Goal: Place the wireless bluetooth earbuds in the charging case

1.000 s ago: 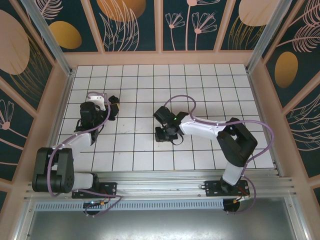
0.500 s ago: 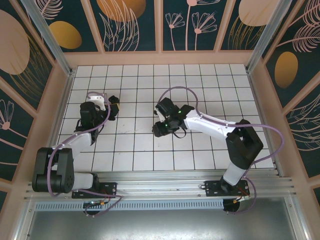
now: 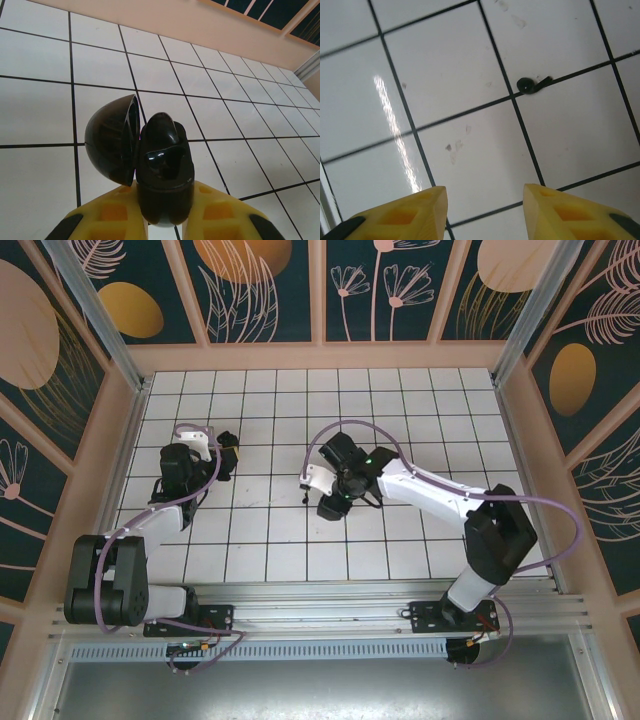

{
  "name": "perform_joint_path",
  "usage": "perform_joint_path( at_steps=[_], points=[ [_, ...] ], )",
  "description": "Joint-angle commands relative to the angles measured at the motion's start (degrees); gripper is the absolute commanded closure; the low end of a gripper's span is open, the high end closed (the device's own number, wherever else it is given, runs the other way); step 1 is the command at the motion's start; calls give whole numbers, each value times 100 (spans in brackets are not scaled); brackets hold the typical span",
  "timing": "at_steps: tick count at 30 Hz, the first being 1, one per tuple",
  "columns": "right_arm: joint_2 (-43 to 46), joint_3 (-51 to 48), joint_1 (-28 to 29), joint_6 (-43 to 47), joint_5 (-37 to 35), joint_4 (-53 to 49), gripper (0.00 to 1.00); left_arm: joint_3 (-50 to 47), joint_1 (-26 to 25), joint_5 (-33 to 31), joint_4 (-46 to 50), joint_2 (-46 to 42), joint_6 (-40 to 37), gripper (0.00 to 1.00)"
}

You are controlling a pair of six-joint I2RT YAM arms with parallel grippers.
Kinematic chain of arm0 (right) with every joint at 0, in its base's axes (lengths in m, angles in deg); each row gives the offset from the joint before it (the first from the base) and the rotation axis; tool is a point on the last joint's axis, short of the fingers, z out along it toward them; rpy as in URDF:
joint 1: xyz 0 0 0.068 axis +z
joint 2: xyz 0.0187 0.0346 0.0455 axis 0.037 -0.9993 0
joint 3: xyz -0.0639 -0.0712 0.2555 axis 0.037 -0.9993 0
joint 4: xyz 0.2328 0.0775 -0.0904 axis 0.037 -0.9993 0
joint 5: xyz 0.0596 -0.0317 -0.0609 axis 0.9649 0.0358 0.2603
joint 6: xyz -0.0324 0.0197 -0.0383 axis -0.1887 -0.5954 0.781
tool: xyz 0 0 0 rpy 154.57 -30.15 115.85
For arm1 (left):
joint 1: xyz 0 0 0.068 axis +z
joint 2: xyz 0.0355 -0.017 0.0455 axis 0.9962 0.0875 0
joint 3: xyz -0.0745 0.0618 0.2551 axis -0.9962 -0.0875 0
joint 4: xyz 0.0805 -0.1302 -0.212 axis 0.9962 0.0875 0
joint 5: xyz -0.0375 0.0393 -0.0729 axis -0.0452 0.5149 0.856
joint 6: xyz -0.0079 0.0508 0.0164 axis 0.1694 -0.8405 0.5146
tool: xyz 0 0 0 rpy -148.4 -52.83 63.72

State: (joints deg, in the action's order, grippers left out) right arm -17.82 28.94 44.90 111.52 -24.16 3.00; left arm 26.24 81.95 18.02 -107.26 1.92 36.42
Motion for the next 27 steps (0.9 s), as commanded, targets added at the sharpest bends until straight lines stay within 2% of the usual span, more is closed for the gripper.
perform_joint_path(
  at_steps=[1,7,12,17,27],
  points=[
    [148,-127,9,1420,-61,61,55,118,-42,-2,-65,-82,-79,99],
    [-210,-239,-54,3025,12,568,55,121,-58,7,-56,-62,-77,99],
    [-840,181,-190,4066,106,584,55,131,-71,-9,-56,-22,-88,99],
    [-1561,758,-279,4473,341,609,54,155,-76,-25,-11,4,-122,99],
    [-2385,1378,-286,4573,821,615,54,173,-79,-50,76,22,-154,99]
  ],
)
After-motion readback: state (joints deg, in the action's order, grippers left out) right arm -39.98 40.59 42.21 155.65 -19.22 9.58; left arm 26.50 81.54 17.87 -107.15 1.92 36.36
